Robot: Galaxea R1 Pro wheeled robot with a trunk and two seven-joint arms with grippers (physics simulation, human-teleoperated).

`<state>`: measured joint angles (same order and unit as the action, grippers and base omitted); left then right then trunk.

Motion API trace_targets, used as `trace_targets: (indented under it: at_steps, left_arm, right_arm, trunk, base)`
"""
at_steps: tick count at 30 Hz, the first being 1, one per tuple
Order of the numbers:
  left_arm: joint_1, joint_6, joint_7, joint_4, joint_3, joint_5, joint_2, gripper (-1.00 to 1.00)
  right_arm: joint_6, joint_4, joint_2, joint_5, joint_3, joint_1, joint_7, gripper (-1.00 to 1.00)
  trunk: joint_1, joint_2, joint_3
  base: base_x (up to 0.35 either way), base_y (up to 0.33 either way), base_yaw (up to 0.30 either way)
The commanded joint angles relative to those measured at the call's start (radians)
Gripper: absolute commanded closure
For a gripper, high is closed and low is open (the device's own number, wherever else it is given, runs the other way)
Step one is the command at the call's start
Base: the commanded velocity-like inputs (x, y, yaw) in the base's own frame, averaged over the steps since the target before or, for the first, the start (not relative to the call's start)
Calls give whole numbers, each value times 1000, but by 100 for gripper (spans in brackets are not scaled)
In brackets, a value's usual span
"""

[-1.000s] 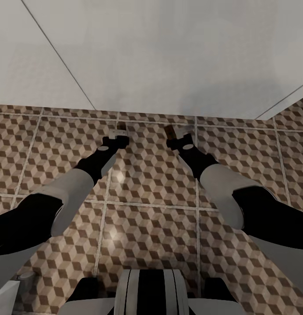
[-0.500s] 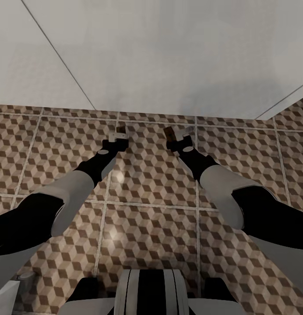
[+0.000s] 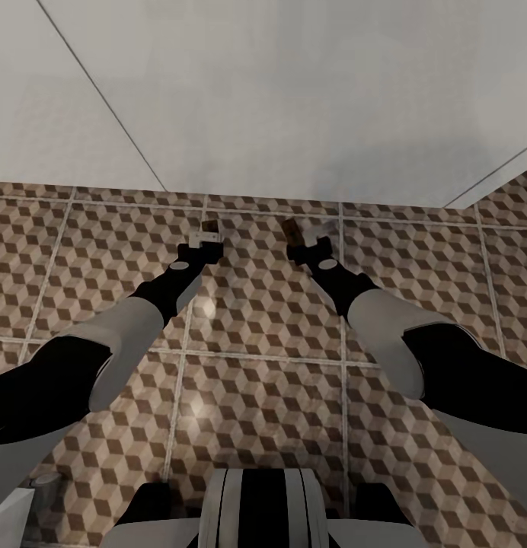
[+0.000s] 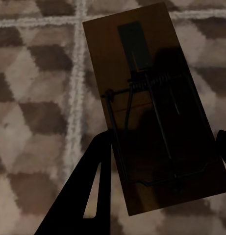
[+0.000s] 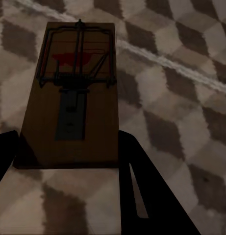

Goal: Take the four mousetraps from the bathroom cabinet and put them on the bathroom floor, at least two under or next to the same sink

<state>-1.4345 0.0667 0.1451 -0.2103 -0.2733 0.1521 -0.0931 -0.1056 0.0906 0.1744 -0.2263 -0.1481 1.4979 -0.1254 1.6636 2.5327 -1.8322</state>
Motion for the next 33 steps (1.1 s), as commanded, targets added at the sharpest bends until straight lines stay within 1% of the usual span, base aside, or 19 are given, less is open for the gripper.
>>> trace_targets:
  at_steps: [1, 5, 8, 16, 26, 33]
  left_arm:
    - [0, 4, 6, 1, -9, 9, 0, 100]
    - [0, 4, 5, 1, -9, 9, 0, 100]
    - [0, 4, 5, 1, -9, 9, 0, 100]
    - [0, 4, 5, 1, -9, 9, 0, 100]
    - [0, 4, 5, 3, -9, 9, -9, 100]
    - [0, 4, 5, 23, -9, 9, -10, 100]
  right_arm:
    - [-10, -7, 0, -1, -8, 1, -4, 100]
    - [-48, -16, 0, -1, -8, 1, -2, 100]
    - [-59, -18, 0, -1, -8, 1, -2, 100]
    - [-64, -18, 0, -1, -8, 1, -2, 100]
    - [-65, -19, 0, -1, -8, -1, -2, 100]
    - [-65, -40, 0, -1, -8, -1, -2, 100]
  trunk:
    - [0, 0, 0]
    - [0, 0, 0]
    - [0, 0, 0]
    - [0, 0, 0]
    - [0, 0, 0]
    - [0, 0, 0]
  base:
    - [0, 0, 0]
    - [0, 0, 0]
    - [0, 0, 0]
    - [0, 0, 0]
    - [0, 0, 0]
    - [0, 0, 0]
